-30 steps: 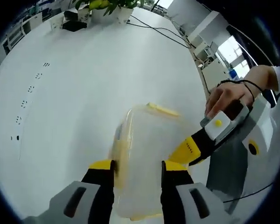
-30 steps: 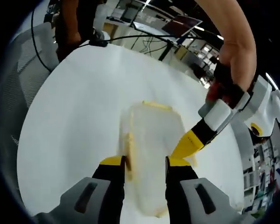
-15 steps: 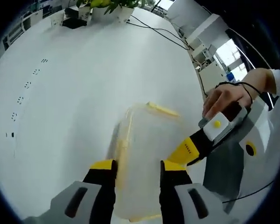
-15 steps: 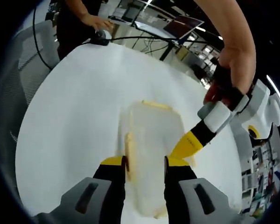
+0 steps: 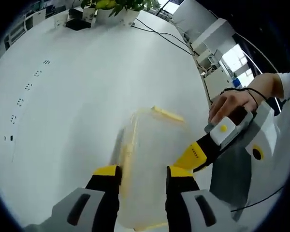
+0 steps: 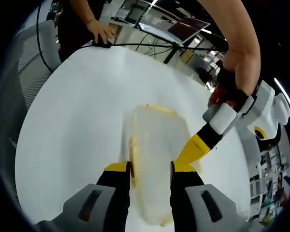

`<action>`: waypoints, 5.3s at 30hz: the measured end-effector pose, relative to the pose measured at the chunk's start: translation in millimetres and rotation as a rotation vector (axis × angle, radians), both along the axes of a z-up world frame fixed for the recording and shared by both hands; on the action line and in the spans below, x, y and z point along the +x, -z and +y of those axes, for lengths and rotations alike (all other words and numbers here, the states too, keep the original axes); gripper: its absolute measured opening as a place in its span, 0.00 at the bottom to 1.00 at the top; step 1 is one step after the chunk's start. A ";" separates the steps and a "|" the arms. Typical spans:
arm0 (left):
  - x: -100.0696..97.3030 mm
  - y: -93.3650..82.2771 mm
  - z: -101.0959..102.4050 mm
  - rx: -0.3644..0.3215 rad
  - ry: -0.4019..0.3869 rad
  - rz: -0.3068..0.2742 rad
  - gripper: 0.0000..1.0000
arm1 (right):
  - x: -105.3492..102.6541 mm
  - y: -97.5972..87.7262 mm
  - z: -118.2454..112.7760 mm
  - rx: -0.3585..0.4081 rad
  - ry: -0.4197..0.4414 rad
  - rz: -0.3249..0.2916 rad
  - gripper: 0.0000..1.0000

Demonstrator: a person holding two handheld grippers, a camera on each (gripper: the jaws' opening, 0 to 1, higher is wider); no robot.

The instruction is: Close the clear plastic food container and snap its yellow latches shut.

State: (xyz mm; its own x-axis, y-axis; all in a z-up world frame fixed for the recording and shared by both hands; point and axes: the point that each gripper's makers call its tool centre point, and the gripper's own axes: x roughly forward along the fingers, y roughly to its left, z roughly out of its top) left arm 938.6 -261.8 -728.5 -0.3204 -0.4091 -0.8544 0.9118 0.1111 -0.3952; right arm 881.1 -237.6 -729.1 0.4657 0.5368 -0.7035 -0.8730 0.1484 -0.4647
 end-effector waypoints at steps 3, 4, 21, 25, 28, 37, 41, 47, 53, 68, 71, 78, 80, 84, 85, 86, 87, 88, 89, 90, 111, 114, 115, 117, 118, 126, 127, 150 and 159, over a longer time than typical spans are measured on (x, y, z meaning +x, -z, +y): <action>-1.2 -1.9 0.1 -0.007 -0.003 -0.005 0.32 | -1.2 -0.9 0.7 -0.007 -0.003 -0.008 0.30; -1.4 -3.6 -0.8 -0.027 0.002 -0.022 0.32 | -2.1 -0.9 0.7 -0.010 -0.018 -0.021 0.30; 4.9 -32.9 18.4 -0.331 -0.321 -0.244 0.39 | -4.2 -16.7 -15.5 0.157 0.163 0.062 0.43; 6.1 -43.9 27.4 -0.385 -0.401 -0.290 0.39 | -1.4 -18.6 -22.1 0.190 0.217 0.084 0.44; 0.8 -50.0 32.8 -0.415 -0.429 -0.320 0.39 | 1.7 -19.0 -29.0 0.201 0.248 0.084 0.46; -11.7 -54.7 49.2 -0.491 -0.566 -0.440 0.43 | 4.7 -17.3 -41.7 0.235 0.315 0.095 0.54; -18.7 -51.0 55.1 -0.512 -0.600 -0.460 0.45 | 4.8 -13.3 -46.3 0.246 0.336 0.107 0.57; -22.5 -46.8 66.6 -0.557 -0.675 -0.523 0.51 | 5.8 -3.9 -55.6 0.263 0.387 0.128 0.60; -29.9 -34.1 76.0 -0.573 -0.731 -0.553 0.55 | 11.5 3.5 -65.2 0.291 0.445 0.134 0.62; -36.2 0.7 80.2 -0.511 -0.726 -0.596 0.55 | 17.8 26.6 -70.6 0.298 0.475 0.184 0.62; -36.7 7.2 78.3 -0.500 -0.721 -0.597 0.54 | 18.8 30.4 -69.8 0.292 0.466 0.191 0.61; -38.8 19.0 73.2 -0.451 -0.661 -0.640 0.50 | 20.2 37.0 -67.8 0.272 0.436 0.195 0.56; -39.4 21.6 71.7 -0.440 -0.645 -0.648 0.47 | 19.0 38.3 -66.1 0.275 0.428 0.204 0.55; -35.2 25.5 77.8 -0.413 -0.643 -0.673 0.43 | 17.4 41.2 -62.2 0.270 0.428 0.205 0.53; -35.2 25.8 78.1 -0.412 -0.642 -0.674 0.43 | 16.7 41.8 -61.5 0.272 0.435 0.212 0.52; -34.8 26.2 79.6 -0.406 -0.638 -0.682 0.43 | 16.1 42.3 -60.3 0.269 0.433 0.209 0.51; -34.6 26.5 80.4 -0.405 -0.639 -0.682 0.43 | 15.8 42.3 -59.2 0.265 0.431 0.204 0.51; -34.1 27.0 82.5 -0.402 -0.643 -0.681 0.43 | 15.1 42.8 -57.7 0.256 0.427 0.198 0.50; -34.1 27.2 84.0 -0.400 -0.644 -0.684 0.43 | 14.5 43.1 -56.4 0.255 0.425 0.198 0.50; -34.4 27.3 86.6 -0.398 -0.641 -0.688 0.43 | 14.3 43.0 -54.5 0.255 0.422 0.195 0.49; -35.7 27.7 140.9 -0.337 -0.671 -0.730 0.41 | 17.5 42.6 -1.4 0.273 0.396 0.206 0.45; -34.3 28.2 145.9 -0.331 -0.674 -0.732 0.41 | 17.9 41.3 2.3 0.276 0.393 0.208 0.44; -34.2 28.5 146.7 -0.328 -0.677 -0.728 0.41 | 17.8 40.4 3.1 0.280 0.395 0.211 0.44; -34.6 28.3 147.5 -0.325 -0.684 -0.722 0.41 | 17.0 39.9 4.4 0.289 0.398 0.225 0.44; -35.0 27.8 147.8 -0.325 -0.687 -0.721 0.41 | 16.7 39.3 4.5 0.292 0.401 0.228 0.44; -57.3 4.1 168.0 -0.333 -0.842 -0.714 0.44 | -5.8 13.2 -11.1 0.389 0.521 0.274 0.47; -62.5 -0.2 171.3 -0.338 -0.862 -0.716 0.44 | -7.6 11.1 -12.1 0.395 0.525 0.273 0.48; -188.5 -95.8 224.3 -0.431 -1.163 -0.895 0.44 | -145.7 -59.1 -72.3 0.541 0.759 0.143 0.50; -201.7 -100.2 224.2 -0.455 -1.171 -0.899 0.44 | -152.2 -70.0 -74.9 0.579 0.793 0.103 0.49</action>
State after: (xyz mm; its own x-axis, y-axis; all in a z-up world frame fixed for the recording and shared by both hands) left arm 736.9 -37.6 -628.3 0.8893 -0.3261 -0.3205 0.3507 0.9363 0.0204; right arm 728.9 -312.5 -659.1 0.7905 0.3703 -0.4879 -0.4547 0.8884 -0.0625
